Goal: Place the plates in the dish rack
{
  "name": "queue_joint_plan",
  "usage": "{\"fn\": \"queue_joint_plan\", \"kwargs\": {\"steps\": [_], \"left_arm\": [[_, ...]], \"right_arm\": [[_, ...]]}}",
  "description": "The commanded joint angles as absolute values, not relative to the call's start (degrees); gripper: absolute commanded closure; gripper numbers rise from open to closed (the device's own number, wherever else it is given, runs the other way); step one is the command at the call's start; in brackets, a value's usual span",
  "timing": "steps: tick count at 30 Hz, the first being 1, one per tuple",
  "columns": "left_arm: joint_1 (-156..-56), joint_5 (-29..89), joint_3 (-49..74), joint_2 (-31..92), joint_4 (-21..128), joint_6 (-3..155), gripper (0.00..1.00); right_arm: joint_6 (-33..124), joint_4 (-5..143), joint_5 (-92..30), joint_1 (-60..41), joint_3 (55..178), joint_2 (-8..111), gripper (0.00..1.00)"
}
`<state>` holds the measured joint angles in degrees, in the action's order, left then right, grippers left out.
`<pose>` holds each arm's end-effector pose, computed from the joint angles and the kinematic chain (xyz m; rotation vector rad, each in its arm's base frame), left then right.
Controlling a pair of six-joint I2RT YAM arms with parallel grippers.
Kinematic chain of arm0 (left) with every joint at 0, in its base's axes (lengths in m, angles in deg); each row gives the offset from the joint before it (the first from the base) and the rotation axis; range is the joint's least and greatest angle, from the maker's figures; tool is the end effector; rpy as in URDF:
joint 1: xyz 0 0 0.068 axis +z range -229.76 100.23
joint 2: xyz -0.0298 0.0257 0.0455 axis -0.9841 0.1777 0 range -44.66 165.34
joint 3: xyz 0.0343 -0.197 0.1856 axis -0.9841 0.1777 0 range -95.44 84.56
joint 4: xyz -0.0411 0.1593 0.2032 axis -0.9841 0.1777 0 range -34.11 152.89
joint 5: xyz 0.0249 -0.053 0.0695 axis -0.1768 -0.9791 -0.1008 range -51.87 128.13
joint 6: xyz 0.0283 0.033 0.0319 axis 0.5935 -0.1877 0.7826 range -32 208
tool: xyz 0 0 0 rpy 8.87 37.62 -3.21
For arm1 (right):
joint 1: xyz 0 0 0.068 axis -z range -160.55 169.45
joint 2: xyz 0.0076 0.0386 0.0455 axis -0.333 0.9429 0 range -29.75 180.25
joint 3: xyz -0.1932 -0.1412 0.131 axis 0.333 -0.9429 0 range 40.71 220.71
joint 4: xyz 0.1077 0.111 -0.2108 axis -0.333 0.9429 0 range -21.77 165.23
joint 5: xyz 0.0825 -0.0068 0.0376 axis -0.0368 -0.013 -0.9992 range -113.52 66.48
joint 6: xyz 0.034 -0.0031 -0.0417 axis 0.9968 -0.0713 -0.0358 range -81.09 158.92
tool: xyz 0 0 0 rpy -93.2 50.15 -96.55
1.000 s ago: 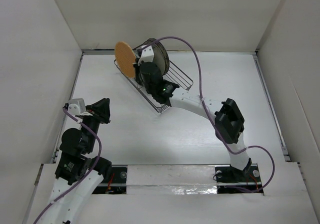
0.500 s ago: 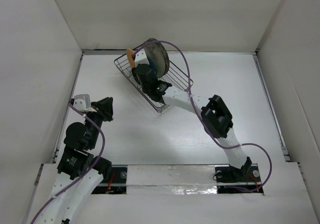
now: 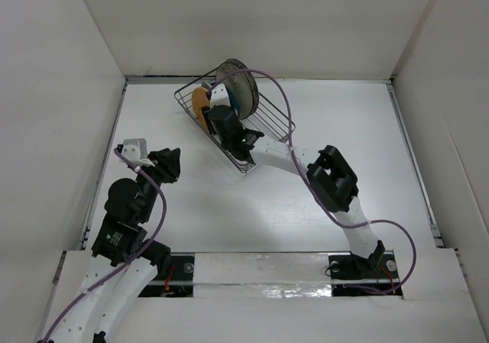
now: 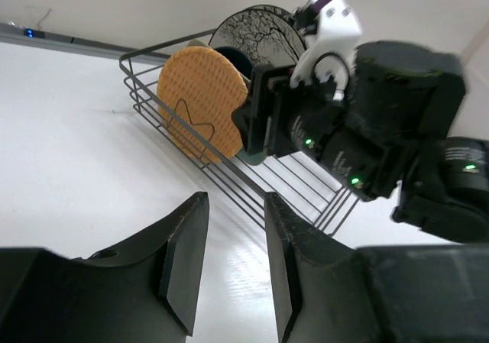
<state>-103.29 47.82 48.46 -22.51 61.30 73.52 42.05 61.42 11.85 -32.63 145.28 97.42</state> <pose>0.1001 -0.0371 0.3465 -0.0276 1.4374 -0.4264 0.3407 0.4038 0.2572 -0.3400 1.7637 0.1186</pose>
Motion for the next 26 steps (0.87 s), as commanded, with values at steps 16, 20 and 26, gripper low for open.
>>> {"fn": "queue_joint_plan", "kwargs": {"steps": [16,20,26], "left_arm": [[-103.50,45.51,48.96,-18.29,58.53,75.25,0.39],[-103.50,45.33,49.49,-19.17,57.83,75.78,0.38],[-103.50,43.40,49.49,-19.53,57.39,76.57,0.38]], "right_arm": [[57.54,57.93,4.95,-32.41,93.66,34.61,1.00],[59.83,60.75,5.48,-31.79,85.46,23.44,0.71],[63.26,63.74,3.73,-31.79,79.04,12.44,0.45]]}}
